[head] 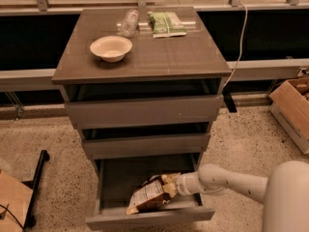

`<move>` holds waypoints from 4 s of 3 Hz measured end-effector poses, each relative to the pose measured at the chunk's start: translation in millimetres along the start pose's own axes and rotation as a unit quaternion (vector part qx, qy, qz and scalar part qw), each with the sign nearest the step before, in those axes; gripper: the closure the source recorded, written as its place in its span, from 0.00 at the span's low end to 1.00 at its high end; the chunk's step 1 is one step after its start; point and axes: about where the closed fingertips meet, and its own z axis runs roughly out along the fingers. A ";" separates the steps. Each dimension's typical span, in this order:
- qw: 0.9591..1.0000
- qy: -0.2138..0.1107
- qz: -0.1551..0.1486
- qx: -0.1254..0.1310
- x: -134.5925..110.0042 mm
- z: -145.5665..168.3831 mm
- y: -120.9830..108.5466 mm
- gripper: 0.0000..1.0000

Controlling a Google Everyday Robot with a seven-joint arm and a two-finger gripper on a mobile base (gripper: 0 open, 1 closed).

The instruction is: Pick brown chip bag from bottom drawer and place on counter

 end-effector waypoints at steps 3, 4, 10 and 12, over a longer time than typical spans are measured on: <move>0.964 -0.099 -0.229 0.095 -50.2 -228.1 99.1 1.00; 0.940 -0.107 -0.281 0.160 -93.8 -299.0 117.6 1.00; 0.763 -0.242 -0.414 0.433 -405.0 -618.3 270.6 1.00; 0.750 -0.273 -0.395 0.455 -429.3 -628.5 248.7 1.00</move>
Offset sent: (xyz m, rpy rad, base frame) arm -0.0846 -0.0789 0.2471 -0.1127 -0.5491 0.1588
